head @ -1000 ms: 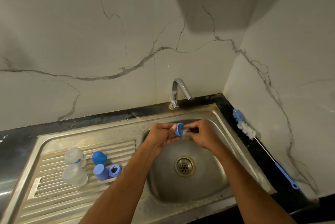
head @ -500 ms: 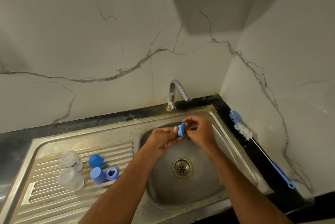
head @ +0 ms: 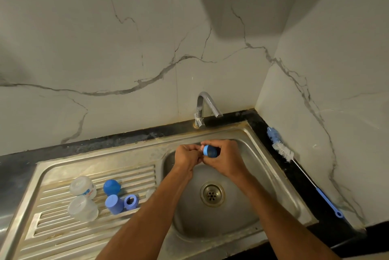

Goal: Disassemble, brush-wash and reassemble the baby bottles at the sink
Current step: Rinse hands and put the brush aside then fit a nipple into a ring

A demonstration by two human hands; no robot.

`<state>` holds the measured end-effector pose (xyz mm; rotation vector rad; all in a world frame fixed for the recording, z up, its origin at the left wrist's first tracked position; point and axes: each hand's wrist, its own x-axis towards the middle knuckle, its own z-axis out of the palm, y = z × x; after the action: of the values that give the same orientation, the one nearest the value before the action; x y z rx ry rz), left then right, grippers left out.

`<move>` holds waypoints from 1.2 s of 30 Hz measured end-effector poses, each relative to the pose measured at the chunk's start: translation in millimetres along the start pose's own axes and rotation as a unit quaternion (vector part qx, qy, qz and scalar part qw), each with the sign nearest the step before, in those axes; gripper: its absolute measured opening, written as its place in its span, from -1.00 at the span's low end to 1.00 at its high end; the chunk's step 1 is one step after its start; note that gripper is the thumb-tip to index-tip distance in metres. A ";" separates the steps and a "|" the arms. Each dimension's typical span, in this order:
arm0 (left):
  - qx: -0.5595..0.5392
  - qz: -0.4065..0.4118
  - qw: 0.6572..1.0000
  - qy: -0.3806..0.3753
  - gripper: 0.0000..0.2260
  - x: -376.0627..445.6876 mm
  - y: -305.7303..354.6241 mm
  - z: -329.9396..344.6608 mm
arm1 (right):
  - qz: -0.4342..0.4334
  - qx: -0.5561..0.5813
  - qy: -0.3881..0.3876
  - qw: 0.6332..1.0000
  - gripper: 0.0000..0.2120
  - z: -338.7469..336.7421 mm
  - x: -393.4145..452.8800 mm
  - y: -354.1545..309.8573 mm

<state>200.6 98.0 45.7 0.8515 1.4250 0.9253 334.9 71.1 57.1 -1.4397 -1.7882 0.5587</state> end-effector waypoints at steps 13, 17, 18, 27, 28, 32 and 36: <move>0.127 0.086 0.988 0.001 -0.89 3.4 4.2 -2.4 | 0.157 0.200 -0.044 0.966 -0.64 -8.7 2.9 3.9; 0.226 0.149 0.962 0.038 -0.95 -0.9 0.5 -0.6 | 0.166 0.132 -0.025 0.977 -0.74 -3.5 0.8 -1.8; 0.239 0.160 0.957 0.047 -0.95 -1.9 -0.9 1.0 | 0.165 0.109 -0.014 0.980 -0.75 -0.2 -0.3 -4.3; 0.239 0.122 0.962 0.051 -0.87 -4.2 8.4 6.5 | 0.165 0.060 0.072 0.982 -0.79 6.1 -4.4 -8.1; 0.217 0.089 0.972 0.025 -0.85 -2.8 12.6 3.0 | 0.173 0.080 0.052 0.980 -0.76 2.8 -2.4 -9.3; 0.146 -0.005 0.989 -0.036 -0.80 -3.7 22.6 -4.7 | 0.191 0.160 -0.021 0.968 -0.70 -8.4 -0.3 -16.6; -0.127 -0.052 0.980 -0.146 -0.79 -12.6 22.7 -8.4 | 0.249 0.237 0.053 0.938 -0.84 -9.5 2.1 -14.3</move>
<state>192.6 95.6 71.7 0.6819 1.0620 0.8429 333.2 68.0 74.1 -1.5284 -1.0877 1.0670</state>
